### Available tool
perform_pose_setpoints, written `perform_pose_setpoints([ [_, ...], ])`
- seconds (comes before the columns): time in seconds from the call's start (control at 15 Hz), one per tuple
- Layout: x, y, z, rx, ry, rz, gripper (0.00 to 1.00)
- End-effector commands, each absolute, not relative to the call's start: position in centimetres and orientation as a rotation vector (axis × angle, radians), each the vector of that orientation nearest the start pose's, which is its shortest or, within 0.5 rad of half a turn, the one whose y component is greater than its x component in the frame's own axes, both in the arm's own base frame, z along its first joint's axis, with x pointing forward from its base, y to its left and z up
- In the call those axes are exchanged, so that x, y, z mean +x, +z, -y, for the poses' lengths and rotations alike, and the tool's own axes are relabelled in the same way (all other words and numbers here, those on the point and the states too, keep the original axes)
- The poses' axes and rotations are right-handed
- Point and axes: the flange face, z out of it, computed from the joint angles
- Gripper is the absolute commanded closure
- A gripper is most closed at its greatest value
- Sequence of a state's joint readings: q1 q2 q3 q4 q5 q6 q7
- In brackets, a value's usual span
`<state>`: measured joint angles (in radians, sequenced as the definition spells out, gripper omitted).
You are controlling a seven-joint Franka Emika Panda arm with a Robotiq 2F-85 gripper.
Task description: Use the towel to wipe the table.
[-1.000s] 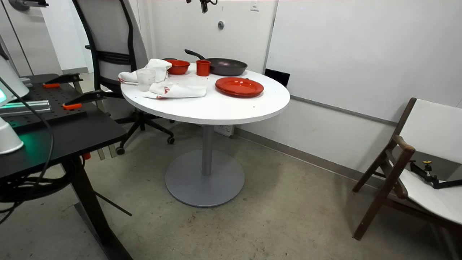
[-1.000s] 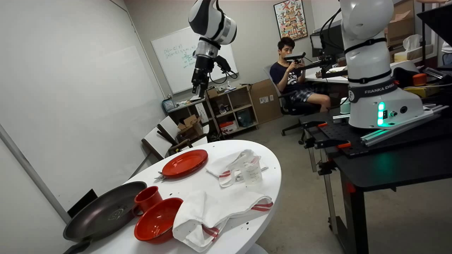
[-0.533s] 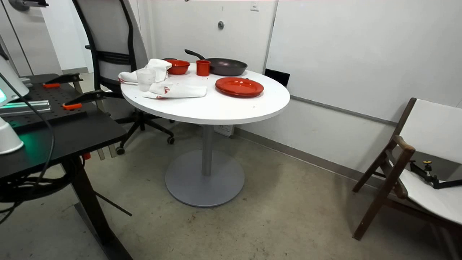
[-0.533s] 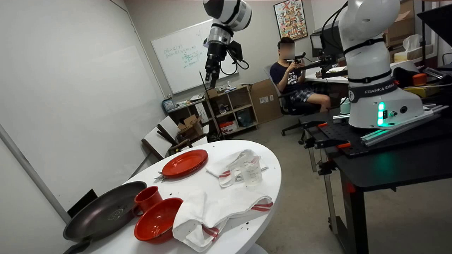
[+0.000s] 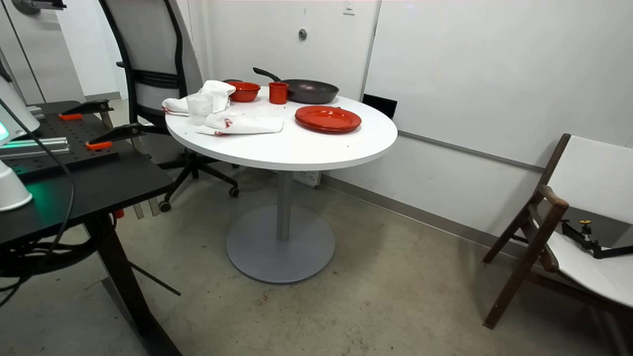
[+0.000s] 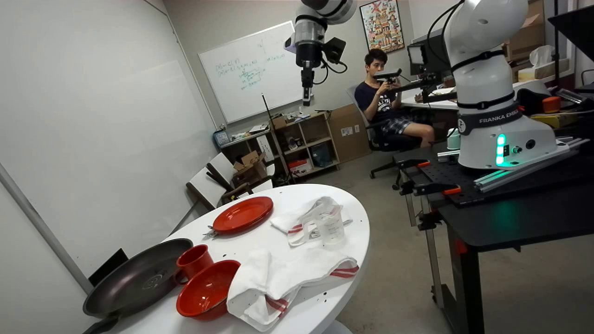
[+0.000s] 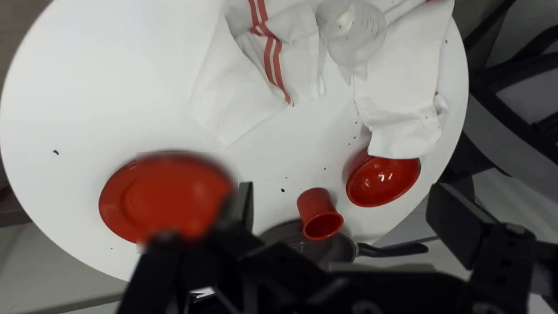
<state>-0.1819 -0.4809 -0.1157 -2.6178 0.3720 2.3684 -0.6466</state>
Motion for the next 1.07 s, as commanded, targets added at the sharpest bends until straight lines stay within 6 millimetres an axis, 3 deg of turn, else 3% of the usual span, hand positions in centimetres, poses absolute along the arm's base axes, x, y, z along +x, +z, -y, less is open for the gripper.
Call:
perform_pose_setpoints([
  [0.0, 35.8, 43.9, 9.8, -2.95, -0.449, 0.223, 0.0],
  [0.2, 34.4, 44.5, 8.6, -2.981, -0.44, 0.258, 0.0],
  [0.27, 36.0, 43.9, 9.5, -2.969, -0.434, 0.249, 0.0],
  [0.53, 35.0, 44.3, 8.7, -2.974, -0.451, 0.264, 0.0],
  [1.0, 35.0, 44.3, 8.8, -2.973, -0.451, 0.261, 0.0],
])
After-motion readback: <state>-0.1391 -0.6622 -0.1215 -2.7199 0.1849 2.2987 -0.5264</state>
